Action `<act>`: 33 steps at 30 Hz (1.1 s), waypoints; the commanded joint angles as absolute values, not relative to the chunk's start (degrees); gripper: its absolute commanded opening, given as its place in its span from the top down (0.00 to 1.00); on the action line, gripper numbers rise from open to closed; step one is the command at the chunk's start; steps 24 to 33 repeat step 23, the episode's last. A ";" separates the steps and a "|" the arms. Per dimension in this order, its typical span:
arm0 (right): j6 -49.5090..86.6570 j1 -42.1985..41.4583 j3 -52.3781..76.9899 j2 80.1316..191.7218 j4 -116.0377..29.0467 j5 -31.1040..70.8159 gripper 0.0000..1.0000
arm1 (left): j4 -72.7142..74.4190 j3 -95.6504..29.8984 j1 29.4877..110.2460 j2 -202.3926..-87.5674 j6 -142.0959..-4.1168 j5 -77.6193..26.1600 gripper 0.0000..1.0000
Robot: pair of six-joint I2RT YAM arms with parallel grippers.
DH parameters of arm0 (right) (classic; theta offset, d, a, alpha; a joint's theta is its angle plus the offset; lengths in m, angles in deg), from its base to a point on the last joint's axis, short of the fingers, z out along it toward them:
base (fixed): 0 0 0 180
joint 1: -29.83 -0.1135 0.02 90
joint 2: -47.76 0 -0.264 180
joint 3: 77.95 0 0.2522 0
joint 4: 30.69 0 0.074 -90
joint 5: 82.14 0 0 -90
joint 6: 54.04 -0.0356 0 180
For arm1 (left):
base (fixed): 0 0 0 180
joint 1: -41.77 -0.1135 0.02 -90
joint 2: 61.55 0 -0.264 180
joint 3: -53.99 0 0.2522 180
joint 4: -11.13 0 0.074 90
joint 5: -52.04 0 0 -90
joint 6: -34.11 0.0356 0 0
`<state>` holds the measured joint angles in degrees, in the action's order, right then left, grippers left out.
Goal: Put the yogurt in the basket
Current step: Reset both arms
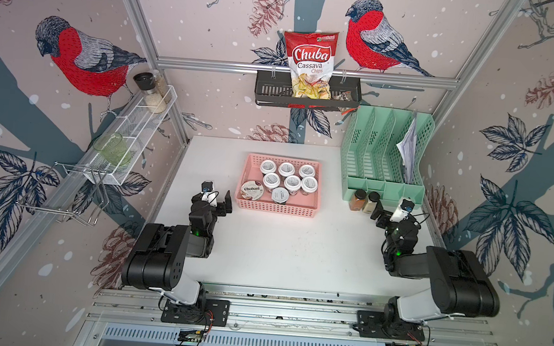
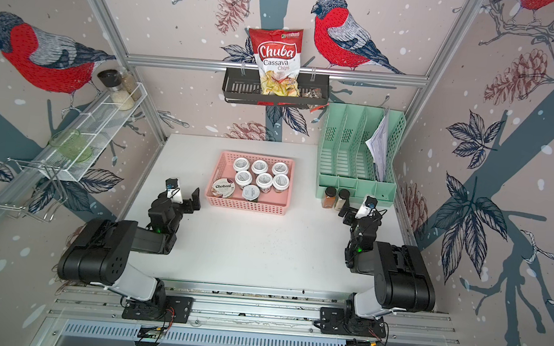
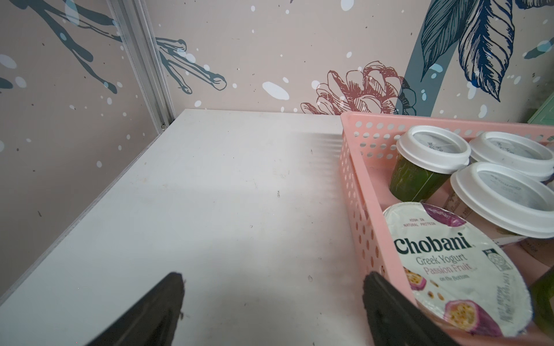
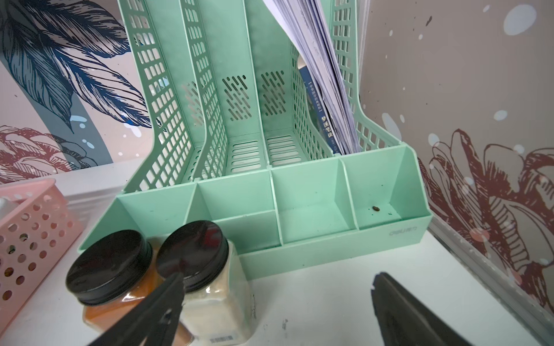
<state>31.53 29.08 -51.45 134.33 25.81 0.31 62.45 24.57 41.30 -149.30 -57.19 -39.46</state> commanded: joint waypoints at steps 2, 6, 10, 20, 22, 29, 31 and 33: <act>32.09 29.01 -51.09 134.17 25.49 0.25 0.00 | 63.99 24.19 41.18 -149.44 -57.13 -39.17 0.04; 32.09 28.97 -51.09 134.20 25.51 0.28 0.00 | 63.90 24.18 41.18 -149.46 -57.17 -39.19 0.04; 32.09 28.98 -51.09 134.15 25.51 0.19 0.00 | 63.73 23.92 41.18 -149.68 -57.26 -39.24 0.04; 32.10 28.93 -50.51 134.80 25.25 0.12 0.00 | 63.11 23.50 41.17 -149.97 -57.49 -40.02 0.04; 32.18 28.89 -50.99 134.52 25.91 0.13 0.00 | 63.23 23.57 41.16 -149.79 -57.53 -40.01 0.04; 32.19 28.89 -50.84 134.25 25.13 0.12 0.00 | 63.35 23.62 41.15 -149.79 -57.47 -39.98 0.04; 32.19 28.89 -50.84 134.25 25.13 0.12 0.00 | 63.35 23.62 41.15 -149.79 -57.47 -39.98 0.04; 32.19 28.89 -50.84 134.25 25.13 0.12 0.00 | 63.35 23.62 41.15 -149.79 -57.47 -39.98 0.04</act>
